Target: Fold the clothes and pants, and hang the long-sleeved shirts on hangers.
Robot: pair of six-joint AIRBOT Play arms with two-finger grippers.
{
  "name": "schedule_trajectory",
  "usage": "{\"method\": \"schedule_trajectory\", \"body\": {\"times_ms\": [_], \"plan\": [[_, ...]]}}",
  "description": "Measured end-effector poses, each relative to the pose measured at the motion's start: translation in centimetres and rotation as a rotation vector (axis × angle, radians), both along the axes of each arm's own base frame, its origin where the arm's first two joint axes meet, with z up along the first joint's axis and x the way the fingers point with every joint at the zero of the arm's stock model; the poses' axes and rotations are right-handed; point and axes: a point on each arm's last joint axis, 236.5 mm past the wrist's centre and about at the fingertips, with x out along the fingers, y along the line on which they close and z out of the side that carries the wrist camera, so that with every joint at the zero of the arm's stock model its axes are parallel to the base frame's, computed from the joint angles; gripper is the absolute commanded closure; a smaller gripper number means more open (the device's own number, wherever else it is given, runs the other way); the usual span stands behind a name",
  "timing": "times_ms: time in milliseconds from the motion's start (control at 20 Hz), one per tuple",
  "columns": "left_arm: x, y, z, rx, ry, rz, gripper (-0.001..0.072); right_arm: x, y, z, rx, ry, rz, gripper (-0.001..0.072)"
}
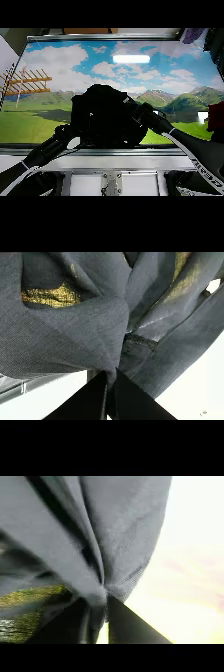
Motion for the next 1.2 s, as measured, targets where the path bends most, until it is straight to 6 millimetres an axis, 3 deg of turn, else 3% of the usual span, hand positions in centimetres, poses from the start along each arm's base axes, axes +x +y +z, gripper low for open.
{"method": "schedule_trajectory", "body": {"times_ms": [200, 350, 400, 500, 600, 700, 750, 850, 950, 1000, 1100, 1200], "plan": [[-0.1, 0.1, 0.0, 0.005, 0.005, -0.002, 0.0684, 0.4, -0.8, 0.0, 0.034, 0.005, -0.051, 0.0611], [-0.2, 0.1, -0.1, 0.007, 0.007, -0.002, 0.0684, 0.2, 0.6, -0.4, 0.116, 0.021, -0.081, 0.0622], [-0.2, 0.1, -0.1, 0.007, 0.007, -0.002, 0.0684, 0.1, 1.0, -0.5, 0.139, 0.026, -0.090, 0.0688], [-0.1, 0.1, 0.0, 0.006, 0.006, -0.001, 0.0684, 0.2, 1.3, -0.3, 0.163, 0.021, -0.097, 0.0688], [0.9, 0.2, 1.2, -0.004, -0.005, 0.019, 0.0684, 1.1, 1.0, 1.3, 0.172, -0.020, -0.093, 0.0688], [3.5, 0.6, 4.1, -0.025, -0.054, 0.055, 0.0685, 2.9, 0.1, 5.2, 0.193, -0.093, -0.094, 0.0689], [5.6, 0.9, 6.9, -0.051, -0.110, 0.077, 0.0685, 4.1, -0.5, 8.4, 0.212, -0.147, -0.104, 0.0689], [9.9, 1.6, 14.6, -0.134, -0.266, 0.126, 0.0685, 5.9, -2.3, 15.8, 0.250, -0.258, -0.132, 0.0689], [13.0, 2.3, 25.0, -0.242, -0.472, 0.162, 0.0685, 6.6, -4.0, 25.1, 0.325, -0.414, -0.171, 0.0689], [13.5, 2.5, 30.6, -0.301, -0.579, 0.163, 0.0685, 6.5, -4.5, 30.0, 0.380, -0.507, -0.184, 0.0689], [12.7, 2.7, 40.9, -0.412, -0.778, 0.139, 0.0685, 4.7, -5.3, 39.2, 0.501, -0.685, -0.189, 0.0689], [10.1, 2.4, 49.2, -0.514, -0.942, 0.083, 0.0685, 2.1, -6.1, 45.9, 0.611, -0.830, -0.189, 0.0689]]}}
